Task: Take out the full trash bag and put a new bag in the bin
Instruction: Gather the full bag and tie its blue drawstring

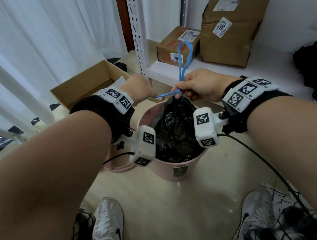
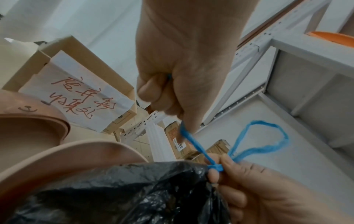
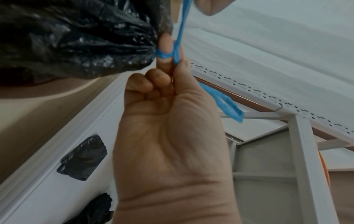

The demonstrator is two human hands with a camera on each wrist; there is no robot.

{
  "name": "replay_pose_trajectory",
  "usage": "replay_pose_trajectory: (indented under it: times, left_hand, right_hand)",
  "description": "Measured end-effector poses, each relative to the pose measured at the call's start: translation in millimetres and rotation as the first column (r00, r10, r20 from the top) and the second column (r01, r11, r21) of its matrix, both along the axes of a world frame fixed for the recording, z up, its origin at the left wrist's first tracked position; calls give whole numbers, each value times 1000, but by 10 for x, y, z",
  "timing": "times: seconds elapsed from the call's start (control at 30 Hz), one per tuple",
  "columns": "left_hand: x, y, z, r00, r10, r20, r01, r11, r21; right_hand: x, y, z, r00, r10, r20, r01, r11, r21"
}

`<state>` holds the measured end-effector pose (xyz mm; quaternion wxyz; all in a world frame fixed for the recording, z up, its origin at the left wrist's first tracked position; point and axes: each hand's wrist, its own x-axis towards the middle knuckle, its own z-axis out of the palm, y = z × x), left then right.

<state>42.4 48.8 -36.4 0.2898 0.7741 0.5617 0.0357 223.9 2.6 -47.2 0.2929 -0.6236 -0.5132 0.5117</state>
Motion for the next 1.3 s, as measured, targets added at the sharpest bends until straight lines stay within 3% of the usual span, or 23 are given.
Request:
replay_pose_trajectory:
  times: [0.03,0.1,0.17,0.27,0.47,0.57,0.7,0.87,1.0,1.17,1.3]
  left_hand:
    - [-14,0,-27,998,-59,23,60,996,-62]
    - [-27,-36,-39,976,-93,196,135,968,-214]
    - [-21,-44,-73,939,-90,331,166,964,-210]
    - [46,-60,-110,902,-87,422,153,980,-125]
    - [121,-112,-103,917,-104,385,126,991,-34]
    - [188,-148,-114,884,-126,450,150,989,-18]
    - [287,-141,-107,920,-165,356,160,986,45]
    - [309,-77,-154,916,-65,396,73,997,-5]
    - [343,-53,-197,911,-18,412,36,999,-37]
    - [347,-99,-170,881,-20,474,37,999,-26]
    - [290,-58,-186,882,-9,471,10,1000,1]
  right_hand:
    - [-10,12,3,1000,-9,-24,9,1000,1]
    - [-19,28,-2,999,-23,-38,24,1000,14]
    - [-39,29,13,998,-39,-49,41,998,39]
    - [-74,25,53,997,-54,-63,59,996,68]
    - [1,0,43,992,-52,-117,64,993,103]
    - [41,-43,61,993,-12,-114,25,993,117]
    - [70,-79,79,996,16,-88,-2,988,155]
    - [49,-52,62,985,-12,171,-37,959,281]
    - [-25,-29,-14,916,-172,362,3,907,422]
    - [-98,-8,-61,829,-326,454,20,829,559]
    - [-116,9,-140,821,-370,434,44,800,598]
